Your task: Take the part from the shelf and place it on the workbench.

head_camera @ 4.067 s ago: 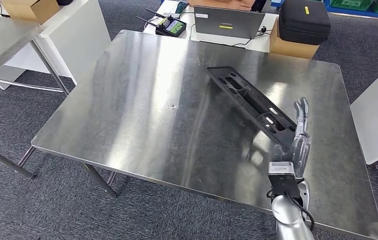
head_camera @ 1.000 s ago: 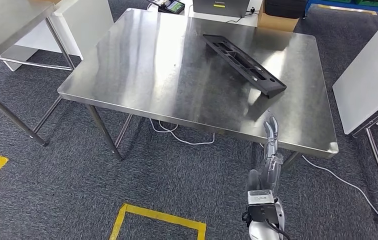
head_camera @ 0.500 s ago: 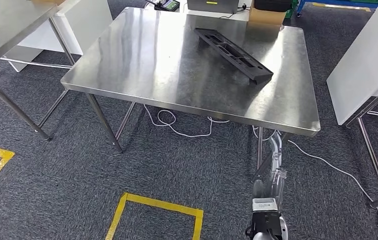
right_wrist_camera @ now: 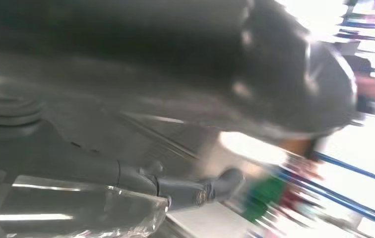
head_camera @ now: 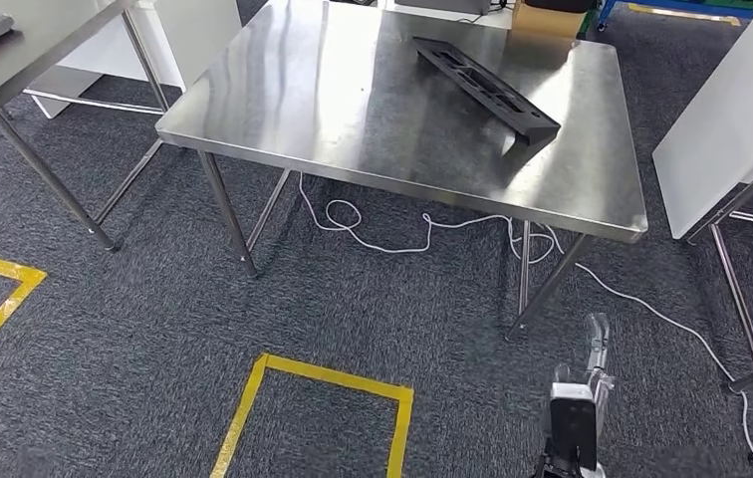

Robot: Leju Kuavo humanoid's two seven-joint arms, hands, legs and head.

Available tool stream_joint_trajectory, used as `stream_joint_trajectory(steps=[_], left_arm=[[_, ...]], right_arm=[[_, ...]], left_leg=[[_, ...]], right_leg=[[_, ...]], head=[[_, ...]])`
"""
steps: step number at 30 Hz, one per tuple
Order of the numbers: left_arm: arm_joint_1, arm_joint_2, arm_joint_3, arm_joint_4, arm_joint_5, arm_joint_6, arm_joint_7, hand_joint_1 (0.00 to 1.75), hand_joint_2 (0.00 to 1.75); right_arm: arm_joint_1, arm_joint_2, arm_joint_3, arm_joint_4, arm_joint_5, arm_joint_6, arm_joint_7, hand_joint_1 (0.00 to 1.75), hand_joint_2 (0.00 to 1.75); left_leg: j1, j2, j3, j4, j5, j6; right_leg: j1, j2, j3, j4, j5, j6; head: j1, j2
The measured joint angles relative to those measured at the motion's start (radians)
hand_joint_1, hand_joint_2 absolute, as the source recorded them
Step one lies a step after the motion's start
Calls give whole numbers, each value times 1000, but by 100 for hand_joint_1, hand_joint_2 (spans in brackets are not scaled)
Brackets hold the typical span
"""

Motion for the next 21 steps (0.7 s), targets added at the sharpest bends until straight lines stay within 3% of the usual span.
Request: stream_joint_trajectory(steps=[1, 2, 3, 4, 6, 7, 8, 10, 11, 14, 15, 16, 18, 19, 21], left_arm=[[0, 0, 3, 0, 0, 1, 2, 0, 0], [0, 0, 6, 0, 0, 3, 6, 0, 0], [0, -1, 8, 0, -1, 5, 10, 0, 0], [0, -2, 9, 0, -2, 8, 14, 0, 0], [1, -5, 10, 0, -4, 11, 19, 0, 0], [1, -6, 11, 0, -4, 12, 21, 0, 0], [2, -7, 12, 0, -4, 12, 22, 0, 0], [6, -7, 15, 1, -4, 13, 23, 0, 0], [7, -6, 18, 1, -5, 13, 23, 0, 0], [9, -6, 23, 1, -13, 12, 28, 0, 0], [9, -6, 24, 1, -18, 12, 32, 0, 0], [9, -6, 24, 1, -23, 11, 36, 0, 0], [9, -6, 24, 1, -29, 11, 42, 0, 0], [9, -6, 25, 1, -30, 11, 44, 0, 0], [9, -7, 27, 1, -30, 12, 45, 0, 0]], right_arm=[[-27, -2, -20, 73, -28, 18, 11, 0, 0], [-58, -4, -41, 156, -53, 30, 17, 0, 0], [-93, -10, -62, 246, -70, 34, 18, 0, 0], [-129, -19, -82, 349, -81, 33, 13, 0, 0], [-191, -36, -112, 532, -91, 28, -8, 0, 0], [-214, -43, -123, 607, -94, 27, -17, 0, 0], [-230, -47, -131, 661, -95, 26, -22, 0, 0], [-253, -53, -143, 747, -97, 25, -25, 0, 0], [-260, -55, -147, 781, -98, 25, -23, 0, 0], [-280, -57, -156, 859, -104, 39, 29, 0, 0], [-287, -60, -162, 890, -115, 54, 63, 0, 0], [-292, -64, -170, 926, -131, 74, 98, 0, 0], [-293, -74, -200, 1006, -179, 127, 154, 0, 0], [-289, -79, -218, 1041, -203, 153, 169, 0, 0], [-279, -85, -256, 1095, -237, 194, 178, 0, 0]], left_leg=[[-1, 2, -18, 0, 15, 0], [-2, 3, -38, 1, 30, -1], [-3, 4, -56, 2, 46, -3], [-3, 5, -72, 3, 61, -7], [-6, 4, -95, 6, 90, -15], [-7, 3, -101, 5, 104, -20], [-8, 3, -105, 3, 117, -25], [-5, 0, -112, 6, 120, -35], [-2, -2, -119, 25, 91, -40], [5, -8, -152, 186, -67, -56], [8, -10, -157, 246, -96, -61], [11, -10, -154, 288, -99, -65], [22, -10, -107, 285, -54, -72], [28, -10, -61, 237, -34, -77], [32, -15, 33, 114, -42, -80]], right_leg=[[0, 1, 4, 35, 2, 7], [-1, 2, 23, 42, 21, 18], [-1, 2, 57, 17, 47, 27], [-1, 2, 108, -40, 63, 31], [5, 2, 225, -204, 49, 26], [9, 3, 261, -264, 36, 21], [13, 4, 277, -298, 28, 18], [6, 2, 263, -298, 40, 8], [1, -1, 255, -298, 51, -2], [-3, -7, 221, -297, 86, -29], [-2, -8, 208, -297, 98, -30], [-1, -9, 194, -295, 109, -28], [-3, -12, 164, -285, 127, -17], [-4, -12, 149, -275, 134, -10], [-5, -12, 118, -251, 143, 3]], head=[[0, 0], [0, 0], [0, 0], [0, 0], [3, 0], [4, 0], [6, 0], [6, 0], [5, 0], [-2, 0], [-3, 0], [-3, 0], [-3, 0], [-4, 0], [-4, 0]])
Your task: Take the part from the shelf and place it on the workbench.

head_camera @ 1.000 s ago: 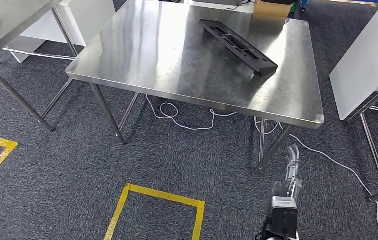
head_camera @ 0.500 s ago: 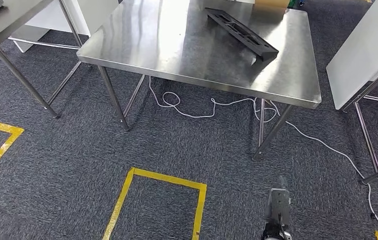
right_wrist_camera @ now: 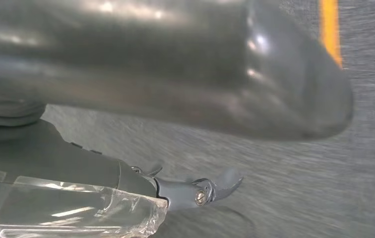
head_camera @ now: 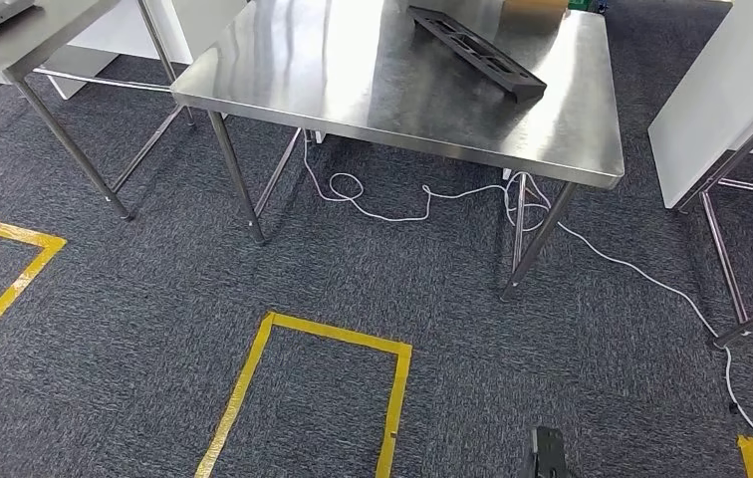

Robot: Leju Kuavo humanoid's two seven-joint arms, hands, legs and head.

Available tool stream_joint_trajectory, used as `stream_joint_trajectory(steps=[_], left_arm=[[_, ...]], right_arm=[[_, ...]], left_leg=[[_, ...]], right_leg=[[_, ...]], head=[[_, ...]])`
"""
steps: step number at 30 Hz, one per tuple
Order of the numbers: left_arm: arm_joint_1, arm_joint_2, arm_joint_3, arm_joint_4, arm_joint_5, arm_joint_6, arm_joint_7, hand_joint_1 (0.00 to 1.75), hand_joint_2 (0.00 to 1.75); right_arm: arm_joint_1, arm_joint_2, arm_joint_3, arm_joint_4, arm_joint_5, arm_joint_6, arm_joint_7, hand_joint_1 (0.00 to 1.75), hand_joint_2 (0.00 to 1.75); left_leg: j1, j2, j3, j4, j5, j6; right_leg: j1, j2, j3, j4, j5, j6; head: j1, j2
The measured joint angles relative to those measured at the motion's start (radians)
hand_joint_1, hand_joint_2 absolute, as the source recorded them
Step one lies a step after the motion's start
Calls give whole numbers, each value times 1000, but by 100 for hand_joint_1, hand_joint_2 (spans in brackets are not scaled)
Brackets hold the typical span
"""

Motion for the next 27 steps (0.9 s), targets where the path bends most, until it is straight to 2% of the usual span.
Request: stream_joint_trajectory(steps=[1, 2, 4, 5, 6, 7, 9, 10, 11, 12, 14, 15, 16, 17, 19, 22, 24, 25, 27], left_arm=[[0, -1, 2, 0, 0, 1, -1, 0, 0], [0, -1, 4, 0, 1, 3, -5, 0, 0], [1, -1, 8, 0, 4, 11, -18, 0, 0], [1, -1, 10, 0, 5, 16, -23, 0, 0], [3, -2, 13, 0, 6, 22, -26, 0, 0], [4, -2, 16, 0, 7, 28, -28, 0, 0], [5, -2, 23, 0, 8, 36, -28, 0, 0], [5, -3, 26, 0, 8, 37, -28, 0, 0], [5, -4, 28, 0, 8, 38, -28, 0, 0], [6, -5, 29, 0, 8, 39, -27, 0, 0], [7, -8, 30, 0, 8, 41, -25, 0, 0], [7, -10, 31, 0, 8, 44, -21, 0, 0], [7, -12, 31, 0, 8, 49, -17, 0, 0], [7, -14, 31, 1, 7, 55, -12, 0, 0], [8, -16, 31, 1, 4, 64, -4, 0, 0], [8, -18, 31, 1, -7, 66, 0, 0, 0], [7, -18, 31, 1, -18, 64, 0, 0, 0], [7, -18, 31, 1, -24, 61, 0, 0, 0], [6, -17, 30, 1, -34, 56, -1, 0, 0]], right_arm=[[2, -2, -16, 20, -9, 12, -5, 0, 0], [3, -4, -28, 35, -13, 15, -12, 0, 0], [1, -7, -45, 56, -14, 9, -29, 0, 0], [0, -10, -52, 63, -14, 4, -34, 0, 0], [-3, -12, -58, 69, -13, 0, -36, 0, 0], [-7, -15, -63, 73, -13, -3, -37, 0, 0], [-16, -21, -70, 78, -12, -8, -36, 0, 0], [-19, -24, -73, 80, -12, -8, -36, 0, 0], [-21, -27, -74, 82, -12, -9, -36, 0, 0], [-23, -29, -76, 83, -12, -9, -36, 0, 0], [-28, -34, -77, 86, -16, -8, -36, 0, 0], [-32, -36, -80, 87, -20, -7, -37, 0, 0], [-35, -37, -84, 88, -25, -6, -38, 0, 0], [-37, -38, -88, 90, -29, -6, -39, 0, 0], [-37, -40, -95, 96, -39, -7, -41, 0, 0], [-36, -40, -101, 103, -54, -8, -47, 0, 0], [-31, -38, -111, 108, -69, -7, -56, 0, 0], [-26, -37, -118, 110, -78, -7, -61, 0, 0], [-11, -36, -133, 116, -92, -6, -71, 0, 0]], left_leg=[[-2, -3, 27, -46, -17, 2], [-8, -5, 36, -73, -33, 9], [-16, -3, 28, -92, -36, 33], [-18, -2, 23, -97, -31, 46], [-20, 0, 15, -99, -22, 59], [-23, 3, 7, -99, -13, 68], [-30, 5, -14, -98, 4, 78], [-34, 6, -23, -98, 12, 79], [-37, 6, -31, -97, 19, 80], [-39, 6, -38, -97, 25, 79], [-42, 6, -47, -97, 36, 76], [-44, 6, -50, -96, 40, 72], [-46, 8, -52, -95, 44, 68], [-48, 9, -54, -94, 45, 65], [-48, 11, -56, -93, 46, 72], [-46, 9, -54, -103, 54, 85], [-40, 6, -37, -142, 78, 90], [-36, 4, -30, -162, 90, 91], [-31, -3, -31, -180, 106, 88]], right_leg=[[1, 0, -11, 9, 4, 7], [2, 1, -22, 14, 10, 15], [0, 2, -40, 22, 18, 31], [-2, 4, -54, 38, 9, 33], [-3, 5, -73, 72, -14, 30], [-4, 7, -98, 128, -48, 24], [-4, 8, -144, 261, -116, 14], [-3, 9, -150, 299, -134, 14], [-1, 10, -136, 301, -136, 17], [1, 12, -101, 262, -125, 20], [9, 13, 0, 114, -94, 19], [14, 13, 39, 50, -83, 14], [19, 13, 61, 9, -77, 7], [22, 13, 68, -10, -75, 1], [22, 13, 67, -14, -70, -5], [18, 11, 70, -25, -59, 0], [17, 11, 71, -22, -62, 4], [17, 13, 61, 1, -79, 2], [5, 17, 10, 103, -138, -1]], head=[[0, 0], [0, 0], [3, 0], [4, 0], [7, 0], [8, 0], [11, 0], [11, 0], [12, 0], [12, 0], [12, 0], [12, 0], [11, 0], [11, 0], [11, 0], [10, 0], [10, 0], [10, 0], [13, 0]])
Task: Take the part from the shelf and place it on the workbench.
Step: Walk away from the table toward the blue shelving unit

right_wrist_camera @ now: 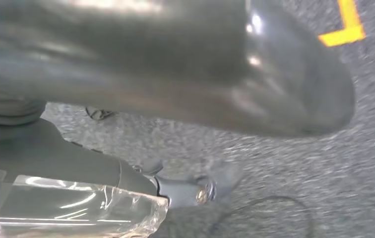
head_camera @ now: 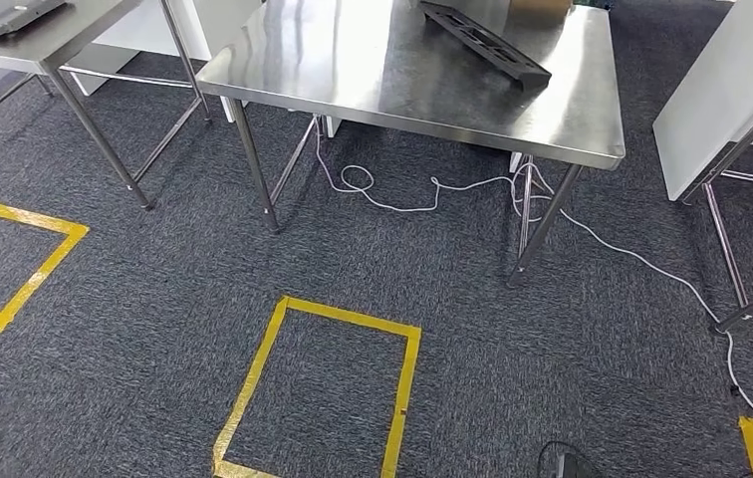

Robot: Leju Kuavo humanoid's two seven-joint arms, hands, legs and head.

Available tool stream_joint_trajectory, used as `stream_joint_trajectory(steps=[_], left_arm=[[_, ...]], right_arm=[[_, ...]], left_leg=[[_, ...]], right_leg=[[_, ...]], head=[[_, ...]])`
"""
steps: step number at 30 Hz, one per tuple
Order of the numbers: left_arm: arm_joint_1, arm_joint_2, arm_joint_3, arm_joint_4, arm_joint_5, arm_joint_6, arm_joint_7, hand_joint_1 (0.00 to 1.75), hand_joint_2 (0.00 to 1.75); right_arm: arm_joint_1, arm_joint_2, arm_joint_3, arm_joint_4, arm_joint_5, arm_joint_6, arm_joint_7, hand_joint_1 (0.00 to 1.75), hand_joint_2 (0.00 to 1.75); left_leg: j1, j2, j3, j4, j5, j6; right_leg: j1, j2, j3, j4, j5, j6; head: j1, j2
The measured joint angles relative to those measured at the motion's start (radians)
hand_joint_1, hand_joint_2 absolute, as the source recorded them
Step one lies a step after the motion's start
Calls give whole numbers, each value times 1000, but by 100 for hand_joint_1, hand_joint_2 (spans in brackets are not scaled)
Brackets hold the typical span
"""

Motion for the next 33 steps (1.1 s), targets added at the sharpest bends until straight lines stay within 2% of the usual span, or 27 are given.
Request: stream_joint_trajectory(steps=[1, 2, 3, 4, 5, 6, 7, 8, 9, 11, 12, 14, 16, 17, 18, 19, 20, 22, 23, 24, 26, 28, 30, 32, 33], left_arm=[[0, 1, 0, 0, -3, -1, 0, 0, 0], [1, 2, 0, 0, -6, -1, 0, 0, 0], [1, 3, 0, 0, -9, -1, 0, 0, 0], [2, 3, 0, 0, -11, -1, 1, 0, 0], [2, 4, 0, 0, -14, -1, 1, 0, 0], [2, 5, 0, 0, -18, -1, 1, 0, 0], [2, 7, -1, -1, -21, -1, 1, 0, 0], [2, 8, -1, -1, -24, -1, 1, 0, 0], [3, 9, -1, -1, -27, -1, 1, 0, 0], [5, 8, -1, 0, -30, -1, 1, 0, 0], [6, 8, -2, 0, -31, -1, 1, 0, 0], [6, 7, -2, 1, -33, -1, 1, 0, 0], [5, 7, -2, 1, -33, -1, 0, 0, 0], [5, 7, -2, 1, -33, -1, 0, 0, 0], [6, 7, -2, 1, -33, -1, 0, 0, 0], [7, 7, -2, 1, -33, -1, 0, 0, 0], [7, 7, -2, 1, -33, -1, 0, 0, 0], [2, 8, -3, 1, -33, -1, -1, 0, 0], [-1, 8, -3, 1, -33, -1, -1, 0, 0], [-3, 8, -3, 1, -33, -1, -1, 0, 0], [-2, 8, -3, 1, -33, -1, -2, 0, 0], [-2, 8, -3, 1, -34, -1, -3, 0, 0], [-5, 7, -3, 1, -35, 0, -4, 0, 0], [-7, 8, -4, 1, -37, 0, -5, 0, 0], [-6, 8, -4, 1, -39, 0, -5, 0, 0]], right_arm=[[7, 0, -6, 3, -5, 0, -2, 0, 0], [14, 0, -11, 5, -8, 0, -4, 0, 0], [19, 0, -15, 7, -10, 0, -4, 0, 0], [23, 1, -18, 8, -12, 0, -4, 0, 0], [25, 1, -21, 10, -13, 0, -4, 0, 0], [26, 4, -25, 13, -15, -1, -4, 0, 0], [28, 6, -28, 15, -16, -1, -4, 0, 0], [31, 7, -32, 17, -18, -1, -4, 0, 0], [34, 8, -35, 18, -19, -1, -4, 0, 0], [38, 8, -38, 20, -21, -3, -5, 0, 0], [38, 9, -40, 20, -21, -4, -6, 0, 0], [38, 10, -42, 20, -20, -7, -7, 0, 0], [42, 10, -42, 20, -20, -10, -8, 0, 0], [43, 10, -43, 21, -20, -10, -8, 0, 0], [44, 10, -43, 21, -20, -11, -8, 0, 0], [44, 10, -43, 21, -20, -11, -8, 0, 0], [43, 11, -43, 21, -20, -12, -8, 0, 0], [43, 11, -43, 21, -19, -12, -8, 0, 0], [43, 12, -43, 21, -19, -12, -9, 0, 0], [43, 12, -44, 21, -19, -12, -9, 0, 0], [41, 13, -44, 21, -18, -14, -10, 0, 0], [38, 13, -44, 21, -14, -18, -11, 0, 0], [40, 11, -44, 21, -11, -20, -11, 0, 0], [43, 11, -45, 21, -8, -21, -11, 0, 0], [43, 10, -45, 21, -6, -22, -11, 0, 0]], left_leg=[[2, -5, -7, 0, 4, -3], [4, -11, -13, 1, 8, -10], [9, -17, -20, 2, 11, -18], [15, -24, -28, 8, 13, -27], [22, -30, -37, 18, 13, -39], [27, -37, -48, 33, 10, -54], [30, -45, -59, 49, 7, -66], [33, -50, -66, 62, 5, -77], [34, -54, -70, 68, 5, -84], [42, -54, -73, 71, 6, -90], [44, -45, -78, 83, -5, -90], [43, -18, -114, 168, -63, -86], [34, -3, -169, 305, -134, -78], [30, -1, -186, 353, -152, -72], [26, 0, -186, 368, -153, -65], [20, 2, -167, 345, -137, -56], [14, 9, -132, 292, -113, -46], [-5, 47, -61, 174, -83, -29], [-13, 61, -42, 138, -79, -25], [-20, 68, -37, 123, -83, -24], [-22, 50, -37, 114, -78, -20], [-20, 33, -34, 102, -70, -11], [-18, 14, -35, 97, -63, -3], [-19, -10, -39, 97, -61, 1], [-20, -22, -39, 98, -60, 2]], right_leg=[[-9, 1, -28, 58, -26, 2], [-19, 1, -45, 94, -38, 10], [-31, 1, -45, 95, -33, 24], [-44, 2, -25, 58, -13, 43], [-57, 7, 6, -3, 12, 63], [-62, 13, 30, -53, 34, 77], [-64, 18, 44, -83, 47, 79], [-62, 19, 47, -90, 52, 74], [-52, 17, 41, -79, 52, 62], [-48, 7, 42, -71, 54, 43], [-44, 3, 43, -70, 56, 35], [-38, -8, 42, -71, 62, 21], [-25, -24, 39, -71, 64, 13], [-18, -33, 37, -70, 64, 11], [-12, -41, 36, -70, 64, 9], [-7, -48, 36, -70, 63, 7], [-4, -55, 37, -70, 62, 6], [5, -69, 38, -70, 59, 5], [8, -77, 38, -70, 58, 5], [11, -86, 37, -70, 57, 5], [12, -97, 36, -70, 54, 9], [10, -67, 24, -39, 32, 11], [5, -23, -24, 64, -19, 6], [2, -7, -81, 180, -60, 6], [1, -5, -92, 201, -59, 11]], head=[[0, 0], [0, 0], [0, 0], [0, 0], [1, 0], [5, 0], [6, 0], [7, 0], [6, 0], [1, 0], [-1, 0], [-3, 0], [-5, 0], [-4, 0], [-4, 0], [-4, 0], [-4, 0], [-4, 0], [-4, 0], [-4, 0], [-4, 0], [-4, 0], [-2, 0], [-1, 0], [0, 0]])
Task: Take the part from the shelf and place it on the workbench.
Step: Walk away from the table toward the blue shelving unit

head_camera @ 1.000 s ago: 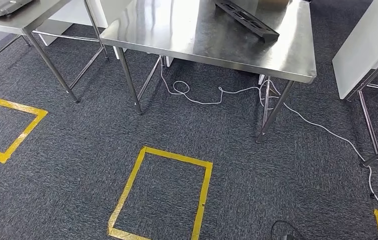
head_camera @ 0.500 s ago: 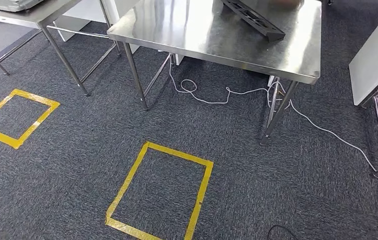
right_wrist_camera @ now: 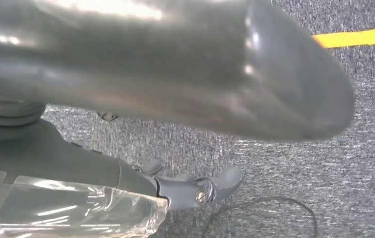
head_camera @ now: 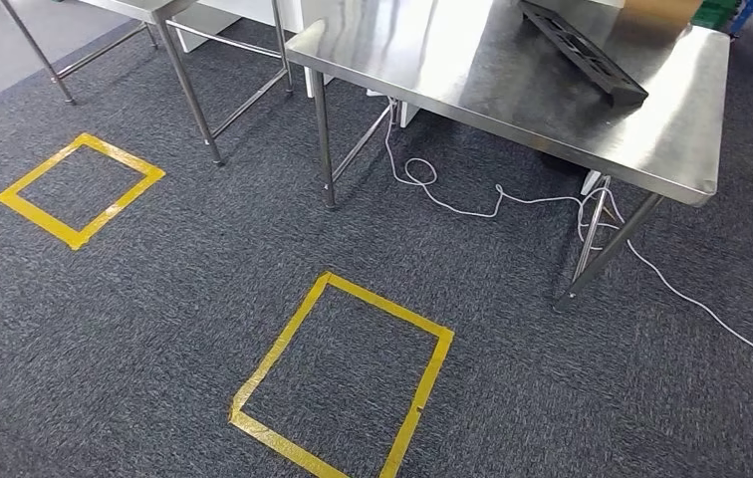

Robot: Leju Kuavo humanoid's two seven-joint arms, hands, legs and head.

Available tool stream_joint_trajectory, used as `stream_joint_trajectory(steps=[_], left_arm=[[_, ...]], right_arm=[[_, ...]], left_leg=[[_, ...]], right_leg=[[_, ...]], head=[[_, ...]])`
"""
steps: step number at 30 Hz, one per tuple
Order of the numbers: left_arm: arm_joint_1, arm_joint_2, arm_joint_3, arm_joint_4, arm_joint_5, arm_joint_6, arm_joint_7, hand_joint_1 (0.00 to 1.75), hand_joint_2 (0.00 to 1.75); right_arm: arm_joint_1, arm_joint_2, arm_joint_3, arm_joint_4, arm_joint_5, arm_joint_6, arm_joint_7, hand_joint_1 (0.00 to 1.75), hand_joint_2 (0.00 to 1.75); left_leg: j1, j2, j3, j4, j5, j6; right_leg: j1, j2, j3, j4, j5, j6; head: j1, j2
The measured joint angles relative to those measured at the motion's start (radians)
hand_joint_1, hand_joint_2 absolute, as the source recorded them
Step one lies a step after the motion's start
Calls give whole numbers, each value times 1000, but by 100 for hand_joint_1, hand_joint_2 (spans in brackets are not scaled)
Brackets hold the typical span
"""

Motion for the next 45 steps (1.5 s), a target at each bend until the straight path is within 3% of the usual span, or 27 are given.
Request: stream_joint_trajectory(steps=[1, 3, 4, 6, 8, 10, 11, 13, 15, 16, 17, 19, 21, 24, 26, 28, 29, 30, 31, 32, 34, 36, 37, 39, 41, 43, 45], left_arm=[[1, 0, 0, 0, -1, 0, 0, 0, 0], [1, 0, 0, 0, -2, 0, 0, 0, 0], [1, 0, 0, 0, -2, 1, 0, 0, 0], [2, -1, 0, 0, -2, 2, 0, 0, 0], [5, 0, 0, 0, -2, 5, 1, 0, 0], [8, 0, 0, 0, -3, 6, 1, 0, 0], [9, 1, 0, 0, -3, 7, 2, 0, 0], [8, 0, 0, 0, -4, 6, 2, 0, 0], [9, 0, 0, 0, -4, 6, 2, 0, 0], [10, -1, 0, 0, -4, 7, 2, 0, 0], [10, -1, 0, 0, -4, 8, 2, 0, 0], [9, -1, 1, 0, -3, 12, 1, 0, 0], [5, -3, 1, 1, -1, 15, 0, 0, 0], [2, -4, 3, 0, 4, 15, -5, 0, 0], [1, -3, 4, 0, 6, 15, -7, 0, 0], [-2, -2, 4, 0, 8, 14, -10, 0, 0], [-3, -1, 4, 0, 10, 14, -11, 0, 0], [-3, -1, 4, 0, 10, 14, -12, 0, 0], [-3, -1, 4, 0, 10, 13, -12, 0, 0], [-3, -1, 4, 0, 10, 13, -13, 0, 0], [-3, -1, 5, 0, 12, 14, -13, 0, 0], [-3, -1, 8, 0, 16, 16, -13, 0, 0], [-3, -1, 13, 0, 20, 19, -13, 0, 0], [-1, 0, 23, 0, 25, 24, -13, 0, 0], [0, 1, 29, 0, 27, 27, -12, 0, 0], [-2, 2, 30, 0, 28, 28, -12, 0, 0], [-3, 1, 30, 0, 28, 28, -12, 0, 0]], right_arm=[[-1, -1, 0, 0, 2, 0, 0, 0, 0], [-3, -5, 0, 0, 4, -1, 0, 0, 0], [-4, -7, 0, 0, 4, -1, 0, 0, 0], [-5, -11, 0, 0, 5, -1, -1, 0, 0], [-7, -14, 0, 0, 5, -1, -2, 0, 0], [-10, -16, -1, 0, 4, -1, -3, 0, 0], [-10, -17, -1, 0, 4, -2, -4, 0, 0], [-9, -19, -2, 0, 4, -2, -4, 0, 0], [-9, -21, -2, 0, 4, -2, -4, 0, 0], [-9, -21, -3, 0, 4, -2, -4, 0, 0], [-10, -21, -3, 0, 3, -2, -5, 0, 0], [-11, -24, -4, 0, 2, 0, -9, 0, 0], [-12, -26, -4, 0, 1, 2, -13, 0, 0], [-17, -22, -5, -2, 1, 3, -21, 0, 0], [-21, -19, -5, -3, 1, 2, -24, 0, 0], [-22, -16, -5, -3, 0, 1, -24, 0, 0], [-21, -15, -5, -3, 0, 1, -23, 0, 0], [-20, -15, -6, -3, -1, 0, -22, 0, 0], [-19, -16, -8, -3, -3, -1, -20, 0, 0], [-19, -17, -10, -3, -5, -1, -20, 0, 0], [-21, -18, -14, -3, -8, 2, -20, 0, 0], [-23, -18, -16, -3, -9, 2, -22, 0, 0], [-26, -17, -16, -3, -9, 1, -22, 0, 0], [-35, -13, -16, -4, -8, -7, -20, 0, 0], [-43, -8, -16, -7, -7, -15, -17, 0, 0], [-43, -6, -16, -8, -7, -18, -15, 0, 0], [-41, -5, -16, -8, -7, -18, -14, 0, 0]], left_leg=[[0, -12, 0, 0, 1, -1], [0, -37, 2, 1, 3, -4], [-2, -49, 1, 2, 4, -7], [-5, -66, -2, 4, 7, -14], [-4, -77, -7, 6, 10, -23], [-2, -50, -22, 32, -9, -32], [0, -27, -39, 69, -34, -38], [10, 9, -92, 185, -98, -51], [24, 20, -133, 272, -126, -64], [33, 25, -129, 267, -115, -71], [40, 34, -106, 227, -90, -77], [49, 73, -34, 99, -39, -88], [45, 93, 6, 30, -25, -84], [29, 64, 6, 20, -22, -58], [26, 45, 9, 10, -14, -38], [23, 25, 7, 6, -8, -24], [20, 12, 5, 7, -7, -19], [17, -2, 4, 7, -6, -18], [14, -16, 4, 7, -6, -17], [12, -30, 5, 7, -5, -16], [8, -55, 5, 9, -3, -17], [4, -75, 4, 11, -3, -23], [3, -83, 3, 11, -2, -28], [5, -92, -3, 12, -1, -37], [7, -54, -23, 48, -27, -47], [12, -1, -70, 150, -90, -58], [22, 18, -120, 257, -135, -70]], right_leg=[[-1, 3, 6, -16, 16, 8], [-3, 24, 63, -142, 76, 22], [-2, 41, 90, -206, 100, 22], [0, 60, 116, -273, 122, 14], [-2, 45, 120, -279, 128, 0], [-10, 26, 126, -285, 136, -16], [-15, 16, 128, -289, 139, -24], [-12, -6, 128, -289, 140, -32], [-11, -29, 126, -289, 139, -32], [-12, -39, 126, -289, 138, -31], [-13, -49, 126, -288, 137, -29], [-12, -66, 130, -286, 130, -19], [-6, -82, 133, -284, 123, -4], [-5, -101, 142, -285, 118, 19], [-11, -68, 122, -241, 90, 22], [-14, -18, 61, -121, 34, 9], [-14, -6, 25, -53, 10, 5], [-12, 1, -3, -6, 0, 4], [-10, 5, -12, 4, 7, 7], [-7, 9, -3, -24, 29, 12], [-4, 35, 53, -157, 88, 18], [-2, 61, 93, -254, 126, 9], [0, 65, 99, -269, 131, 1], [-2, 48, 104, -274, 139, -15], [-8, 29, 108, -281, 147, -31], [-8, 6, 108, -284, 150, -39], [-6, -19, 107, -284, 149, -41]], head=[[0, 0], [1, 0], [1, 0], [1, 0], [1, 0], [-1, 0], [-4, 0], [-7, 0], [-7, 0], [-8, 0], [-8, 0], [-9, 0], [-4, 0], [2, 0], [3, 0], [4, 0], [5, 0], [5, 0], [5, 0], [5, 0], [5, 0], [4, 0], [3, 0], [2, 0], [-2, 0], [-7, 0], [-9, 0]])
